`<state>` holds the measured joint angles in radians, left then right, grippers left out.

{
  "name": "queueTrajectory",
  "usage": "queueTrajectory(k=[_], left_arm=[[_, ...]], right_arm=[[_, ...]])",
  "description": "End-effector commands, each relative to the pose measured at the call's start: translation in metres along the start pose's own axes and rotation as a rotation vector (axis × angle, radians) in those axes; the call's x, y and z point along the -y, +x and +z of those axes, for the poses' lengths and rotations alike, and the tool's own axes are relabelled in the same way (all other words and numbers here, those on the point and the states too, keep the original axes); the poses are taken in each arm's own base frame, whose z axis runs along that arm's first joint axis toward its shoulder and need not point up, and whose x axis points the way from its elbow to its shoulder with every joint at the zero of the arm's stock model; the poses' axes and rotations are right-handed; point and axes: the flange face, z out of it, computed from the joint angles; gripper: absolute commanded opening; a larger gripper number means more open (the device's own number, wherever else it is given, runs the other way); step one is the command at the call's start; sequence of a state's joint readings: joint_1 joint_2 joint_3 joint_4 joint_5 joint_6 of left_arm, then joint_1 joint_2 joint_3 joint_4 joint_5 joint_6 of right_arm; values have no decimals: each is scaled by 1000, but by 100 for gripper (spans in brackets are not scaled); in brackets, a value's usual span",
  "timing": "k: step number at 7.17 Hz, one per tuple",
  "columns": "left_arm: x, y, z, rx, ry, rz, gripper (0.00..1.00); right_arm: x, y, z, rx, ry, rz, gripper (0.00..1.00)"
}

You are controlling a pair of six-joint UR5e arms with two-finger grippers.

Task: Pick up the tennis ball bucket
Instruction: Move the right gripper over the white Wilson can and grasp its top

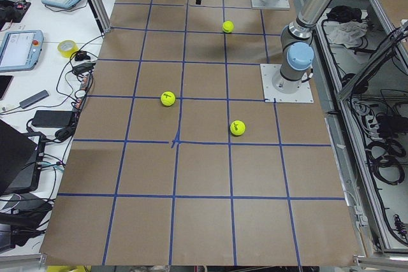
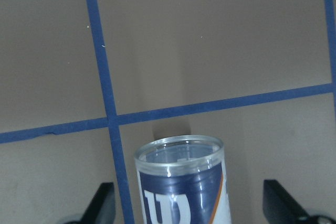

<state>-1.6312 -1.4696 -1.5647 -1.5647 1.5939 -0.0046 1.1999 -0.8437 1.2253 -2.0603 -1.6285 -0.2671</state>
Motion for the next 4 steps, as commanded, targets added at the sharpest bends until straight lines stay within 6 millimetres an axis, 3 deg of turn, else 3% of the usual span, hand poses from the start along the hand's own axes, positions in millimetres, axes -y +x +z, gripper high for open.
queueTrajectory(k=[1, 4], left_arm=[[0, 0, 0, 0, 0, 1, 100], [0, 0, 0, 0, 0, 1, 100]], right_arm=[[-1, 9, 37, 16, -41, -17, 100], [-5, 5, 53, 49, -68, -35, 100]])
